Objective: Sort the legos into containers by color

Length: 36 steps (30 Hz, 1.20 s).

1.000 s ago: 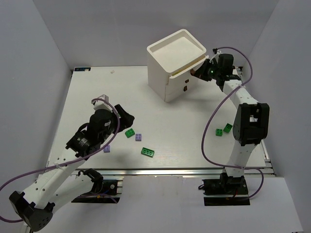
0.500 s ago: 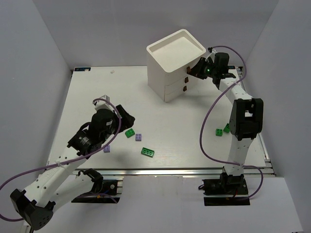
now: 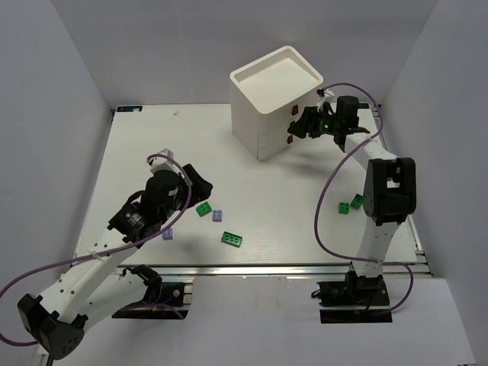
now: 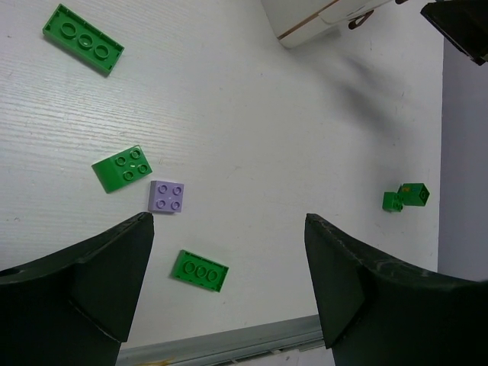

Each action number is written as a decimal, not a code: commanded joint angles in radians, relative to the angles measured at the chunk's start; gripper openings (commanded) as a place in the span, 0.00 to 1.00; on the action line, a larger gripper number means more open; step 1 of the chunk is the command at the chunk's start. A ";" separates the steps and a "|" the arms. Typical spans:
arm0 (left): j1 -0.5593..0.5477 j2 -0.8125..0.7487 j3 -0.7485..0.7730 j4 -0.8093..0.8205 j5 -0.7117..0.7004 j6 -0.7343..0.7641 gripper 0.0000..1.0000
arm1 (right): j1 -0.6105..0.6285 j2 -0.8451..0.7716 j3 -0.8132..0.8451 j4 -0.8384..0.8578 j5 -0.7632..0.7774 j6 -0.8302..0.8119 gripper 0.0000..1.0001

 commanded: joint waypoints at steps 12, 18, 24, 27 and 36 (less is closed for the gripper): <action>0.004 0.042 0.017 -0.001 -0.004 -0.009 0.90 | -0.005 0.121 0.085 0.173 0.051 -0.141 0.66; 0.004 0.062 0.020 0.006 0.002 -0.015 0.90 | -0.004 0.135 0.050 0.315 0.042 -0.080 0.61; 0.004 0.085 0.030 0.009 0.004 -0.012 0.90 | -0.003 0.164 0.051 0.373 0.039 -0.052 0.52; 0.004 0.089 0.030 0.010 0.001 -0.011 0.90 | -0.004 0.171 0.053 0.382 0.036 -0.045 0.35; 0.004 0.108 0.022 0.032 0.013 -0.009 0.90 | -0.007 0.131 -0.009 0.410 0.032 -0.069 0.02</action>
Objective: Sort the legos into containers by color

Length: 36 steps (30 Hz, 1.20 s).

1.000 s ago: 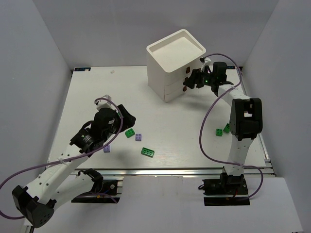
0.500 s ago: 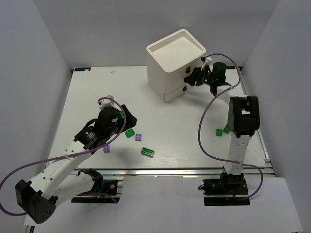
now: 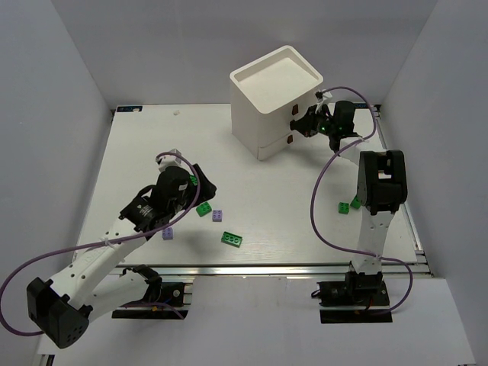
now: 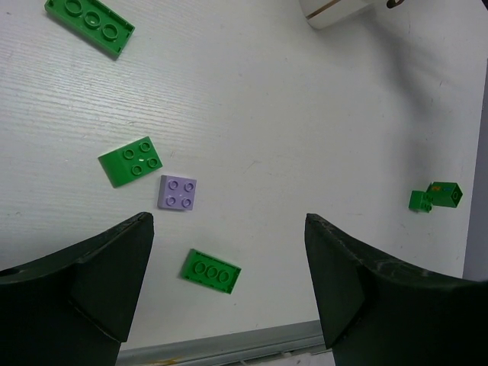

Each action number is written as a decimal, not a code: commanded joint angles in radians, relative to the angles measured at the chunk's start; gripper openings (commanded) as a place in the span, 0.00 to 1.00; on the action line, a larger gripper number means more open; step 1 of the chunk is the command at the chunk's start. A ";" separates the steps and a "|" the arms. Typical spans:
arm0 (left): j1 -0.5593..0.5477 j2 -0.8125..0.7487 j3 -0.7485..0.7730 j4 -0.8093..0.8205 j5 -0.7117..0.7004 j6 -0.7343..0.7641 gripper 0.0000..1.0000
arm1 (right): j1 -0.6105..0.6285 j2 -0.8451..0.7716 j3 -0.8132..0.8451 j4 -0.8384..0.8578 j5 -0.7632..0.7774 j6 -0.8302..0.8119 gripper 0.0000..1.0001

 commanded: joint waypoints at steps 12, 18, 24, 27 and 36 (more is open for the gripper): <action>0.004 0.053 0.008 0.079 0.053 0.002 0.92 | -0.064 -0.219 -0.218 0.000 0.052 -0.095 0.00; 0.004 0.092 0.022 0.087 0.052 0.002 0.95 | -0.083 -0.345 -0.368 -0.072 0.050 -0.159 0.00; 0.004 0.202 0.091 0.027 0.001 0.014 0.98 | -0.116 -0.408 -0.433 -0.086 0.026 -0.180 0.31; 0.028 0.342 0.192 -0.084 -0.037 0.000 0.98 | -0.121 -0.414 -0.385 -0.184 0.016 -0.207 0.58; 0.172 0.628 0.379 -0.237 -0.028 -0.159 0.98 | -0.168 -0.599 -0.404 -0.428 0.070 -0.376 0.66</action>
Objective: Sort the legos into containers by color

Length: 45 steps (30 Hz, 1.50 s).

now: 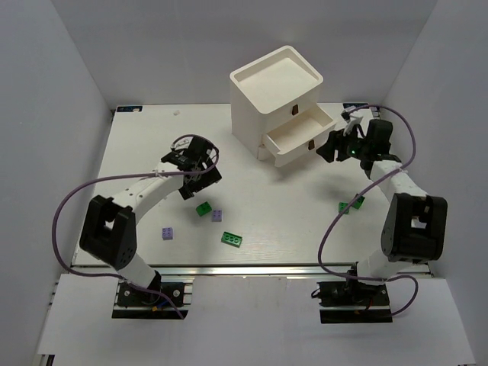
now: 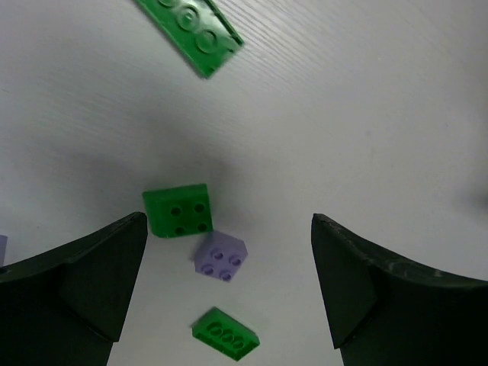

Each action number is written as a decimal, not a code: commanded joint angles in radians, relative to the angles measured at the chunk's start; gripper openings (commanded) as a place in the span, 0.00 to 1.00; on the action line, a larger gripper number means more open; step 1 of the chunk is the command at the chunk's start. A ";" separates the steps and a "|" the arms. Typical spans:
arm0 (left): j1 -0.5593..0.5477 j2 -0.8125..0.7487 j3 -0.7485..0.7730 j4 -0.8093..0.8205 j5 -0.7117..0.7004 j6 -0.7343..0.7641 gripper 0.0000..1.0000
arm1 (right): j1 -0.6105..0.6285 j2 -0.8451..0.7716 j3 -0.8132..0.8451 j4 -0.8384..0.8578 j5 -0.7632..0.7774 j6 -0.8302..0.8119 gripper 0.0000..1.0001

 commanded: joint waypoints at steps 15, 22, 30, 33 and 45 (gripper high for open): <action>0.208 0.433 0.380 -0.185 0.043 -0.163 0.98 | -0.073 -0.421 -0.166 -0.218 -0.030 -0.177 0.69; 0.244 0.534 0.458 -0.244 0.041 -0.166 0.95 | -0.079 -0.491 -0.183 -0.219 -0.048 -0.188 0.69; 0.264 0.580 0.452 -0.227 0.101 -0.163 0.48 | -0.084 -0.520 -0.183 -0.222 -0.048 -0.185 0.69; 0.264 0.559 0.442 -0.224 0.106 -0.152 0.30 | -0.087 -0.530 -0.180 -0.230 -0.048 -0.200 0.69; 0.183 0.091 0.150 0.343 0.702 0.326 0.00 | -0.105 -0.474 -0.064 -0.376 0.181 -0.067 0.00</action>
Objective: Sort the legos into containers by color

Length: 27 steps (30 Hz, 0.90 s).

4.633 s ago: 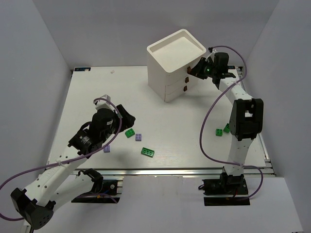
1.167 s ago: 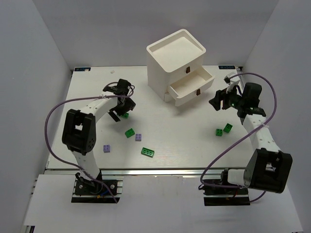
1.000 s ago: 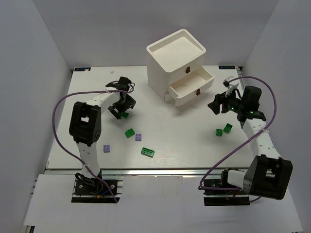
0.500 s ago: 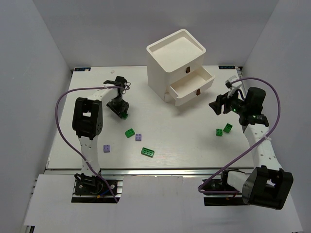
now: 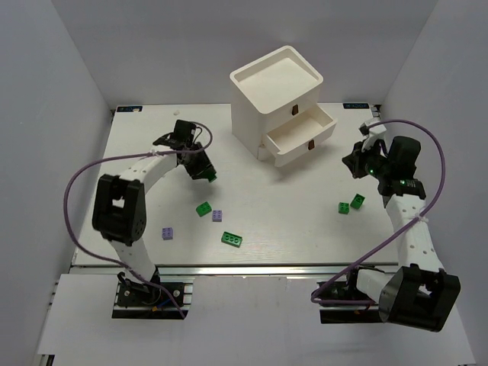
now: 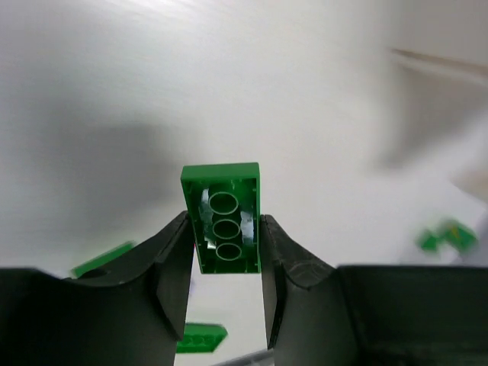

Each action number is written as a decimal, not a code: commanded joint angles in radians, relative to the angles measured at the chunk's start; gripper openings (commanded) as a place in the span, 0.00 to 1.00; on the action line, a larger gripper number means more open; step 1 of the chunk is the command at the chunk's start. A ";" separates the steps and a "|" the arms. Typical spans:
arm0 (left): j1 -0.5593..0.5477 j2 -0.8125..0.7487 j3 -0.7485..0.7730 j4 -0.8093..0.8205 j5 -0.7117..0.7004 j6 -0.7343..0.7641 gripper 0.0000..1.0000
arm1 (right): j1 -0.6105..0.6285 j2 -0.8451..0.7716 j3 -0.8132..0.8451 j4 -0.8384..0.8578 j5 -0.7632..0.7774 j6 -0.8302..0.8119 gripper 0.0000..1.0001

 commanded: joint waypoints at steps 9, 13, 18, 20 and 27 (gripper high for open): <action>-0.195 -0.148 0.297 0.305 0.369 0.382 0.00 | -0.042 0.100 0.198 -0.208 0.067 0.119 0.00; -0.279 0.051 0.577 0.198 0.303 0.509 0.00 | -0.047 0.091 0.218 -0.250 0.078 0.104 0.00; -0.333 0.194 0.761 0.236 0.254 0.557 0.00 | -0.050 0.064 0.215 -0.273 0.093 0.061 0.22; -0.362 0.269 0.839 0.256 0.231 0.574 0.00 | -0.052 0.056 0.214 -0.285 0.095 0.055 0.31; -0.441 0.395 0.907 0.360 -0.082 0.657 0.16 | -0.059 0.027 0.201 -0.296 0.112 0.052 0.47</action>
